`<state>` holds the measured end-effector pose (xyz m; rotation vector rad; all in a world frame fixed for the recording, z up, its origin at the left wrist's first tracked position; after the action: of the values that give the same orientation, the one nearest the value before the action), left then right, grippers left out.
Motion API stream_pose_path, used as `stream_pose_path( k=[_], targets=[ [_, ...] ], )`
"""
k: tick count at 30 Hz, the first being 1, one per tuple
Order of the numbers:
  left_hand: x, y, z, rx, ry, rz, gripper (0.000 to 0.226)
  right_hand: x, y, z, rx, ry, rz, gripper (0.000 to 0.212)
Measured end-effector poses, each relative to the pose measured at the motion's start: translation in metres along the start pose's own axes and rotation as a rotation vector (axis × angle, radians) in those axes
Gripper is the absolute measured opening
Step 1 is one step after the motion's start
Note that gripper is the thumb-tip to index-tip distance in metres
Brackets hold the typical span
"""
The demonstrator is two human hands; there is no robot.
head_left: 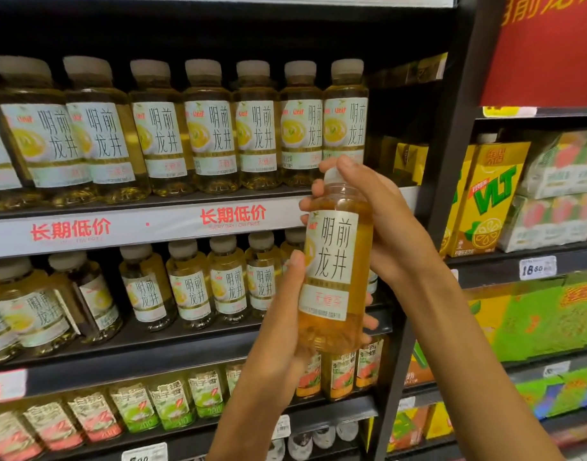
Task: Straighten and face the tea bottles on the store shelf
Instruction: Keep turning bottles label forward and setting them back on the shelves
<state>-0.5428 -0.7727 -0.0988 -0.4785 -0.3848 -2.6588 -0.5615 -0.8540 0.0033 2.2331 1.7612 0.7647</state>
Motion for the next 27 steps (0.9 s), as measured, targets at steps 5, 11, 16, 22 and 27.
stream_pose_path(
  k=[5, 11, 16, 22, 27],
  targets=[
    [-0.008, -0.003, 0.009, 0.017, 0.312, 0.081, 0.071, -0.009, -0.002, -0.006, -0.044, -0.32, 0.157, 0.028],
    [0.007, -0.005, 0.0, -0.07, -0.1, -0.115, 0.073, 0.005, 0.0, 0.009, 0.141, 0.019, -0.033, 0.038],
    [0.015, -0.01, -0.01, -0.169, -0.289, -0.255, 0.077, 0.016, 0.002, 0.018, 0.115, 0.184, -0.103, 0.021],
    [-0.006, -0.012, 0.0, -0.066, 0.028, -0.062, 0.061, 0.002, 0.0, 0.014, 0.088, -0.127, 0.053, 0.026],
    [0.02, -0.024, -0.002, -0.203, -0.482, -0.22, 0.069, 0.01, -0.005, 0.034, 0.26, 0.15, 0.045, 0.039]
  ],
)
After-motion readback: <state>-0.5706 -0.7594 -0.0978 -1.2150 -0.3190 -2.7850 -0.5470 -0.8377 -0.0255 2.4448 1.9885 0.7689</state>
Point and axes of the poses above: each hand's wrist, its own y-axis towards the middle knuckle, its own x-axis out of the palm, z = x × y, the point moved 8 cm from there along y, towards the middle knuckle, and after that the axes turned 4 degrees about -z, right-handed, at the moved point
